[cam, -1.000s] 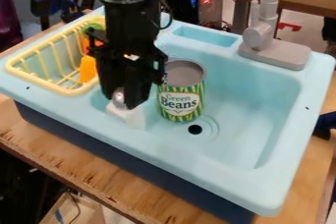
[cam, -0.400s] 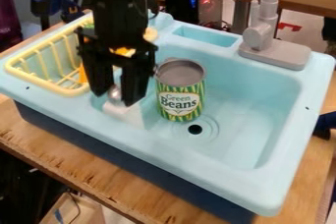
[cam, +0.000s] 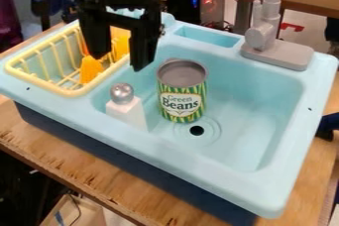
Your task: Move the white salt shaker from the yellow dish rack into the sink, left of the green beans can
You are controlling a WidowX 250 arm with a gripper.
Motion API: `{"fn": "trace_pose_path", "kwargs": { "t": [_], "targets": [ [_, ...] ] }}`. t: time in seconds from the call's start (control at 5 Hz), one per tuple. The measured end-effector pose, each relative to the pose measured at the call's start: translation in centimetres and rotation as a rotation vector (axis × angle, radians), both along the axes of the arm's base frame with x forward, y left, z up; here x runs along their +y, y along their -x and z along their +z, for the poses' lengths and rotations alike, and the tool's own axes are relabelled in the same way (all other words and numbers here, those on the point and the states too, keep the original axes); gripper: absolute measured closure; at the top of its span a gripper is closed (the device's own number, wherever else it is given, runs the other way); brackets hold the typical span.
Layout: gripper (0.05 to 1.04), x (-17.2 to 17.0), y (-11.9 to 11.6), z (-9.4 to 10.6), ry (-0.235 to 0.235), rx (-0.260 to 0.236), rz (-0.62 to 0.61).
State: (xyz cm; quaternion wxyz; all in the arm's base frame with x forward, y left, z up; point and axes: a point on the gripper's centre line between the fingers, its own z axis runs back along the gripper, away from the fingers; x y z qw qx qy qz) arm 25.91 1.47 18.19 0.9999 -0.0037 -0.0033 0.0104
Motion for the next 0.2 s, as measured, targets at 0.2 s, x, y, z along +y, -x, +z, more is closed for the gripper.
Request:
{"fn": "trace_pose_path", "kwargs": {
  "t": [0.2],
  "targets": [
    [0.081, 1.13, -0.24, 1.72, -0.071, -0.008, -0.002]
  ]
}}
